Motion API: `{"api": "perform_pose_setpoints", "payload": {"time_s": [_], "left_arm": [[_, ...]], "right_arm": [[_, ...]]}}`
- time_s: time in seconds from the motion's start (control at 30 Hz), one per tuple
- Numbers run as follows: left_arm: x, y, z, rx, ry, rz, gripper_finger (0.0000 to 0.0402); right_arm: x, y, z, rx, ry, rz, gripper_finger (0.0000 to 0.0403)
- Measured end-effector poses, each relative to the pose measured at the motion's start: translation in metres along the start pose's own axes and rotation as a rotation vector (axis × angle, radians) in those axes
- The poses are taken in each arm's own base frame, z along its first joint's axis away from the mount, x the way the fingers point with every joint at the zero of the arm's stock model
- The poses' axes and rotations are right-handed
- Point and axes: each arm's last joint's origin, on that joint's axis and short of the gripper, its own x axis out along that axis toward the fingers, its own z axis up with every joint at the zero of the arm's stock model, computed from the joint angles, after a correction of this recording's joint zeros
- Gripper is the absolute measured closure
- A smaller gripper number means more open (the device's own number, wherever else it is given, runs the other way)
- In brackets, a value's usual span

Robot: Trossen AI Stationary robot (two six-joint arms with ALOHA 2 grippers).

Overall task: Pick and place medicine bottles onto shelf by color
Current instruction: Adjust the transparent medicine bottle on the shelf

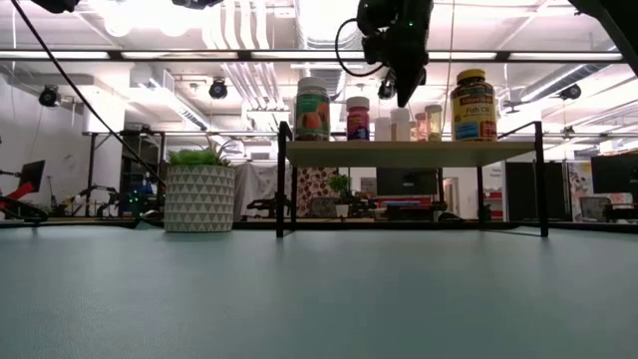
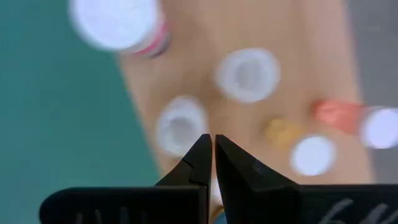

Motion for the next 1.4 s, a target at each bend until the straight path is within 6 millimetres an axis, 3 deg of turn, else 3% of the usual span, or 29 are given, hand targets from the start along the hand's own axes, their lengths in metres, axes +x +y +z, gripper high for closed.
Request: {"api": "perform_pose_setpoints", "payload": {"time_s": [0.8,1.2,1.4], "left_arm": [[0.000,0.000,0.000,0.001,0.000,0.000,0.0178],[0.000,0.000,0.000,0.001,0.000,0.000,0.0178],[0.000,0.000,-0.001,0.001,0.001,0.000,0.0178]], "right_arm": [[0.014,0.034,0.008,-0.038,-0.002,0.070,0.0390],[0.006,0.032,0.004,-0.024,0.001,-0.018,0.0390],[0.013,0.032,0.005,-0.023,0.018,-0.017,0.0390]]}}
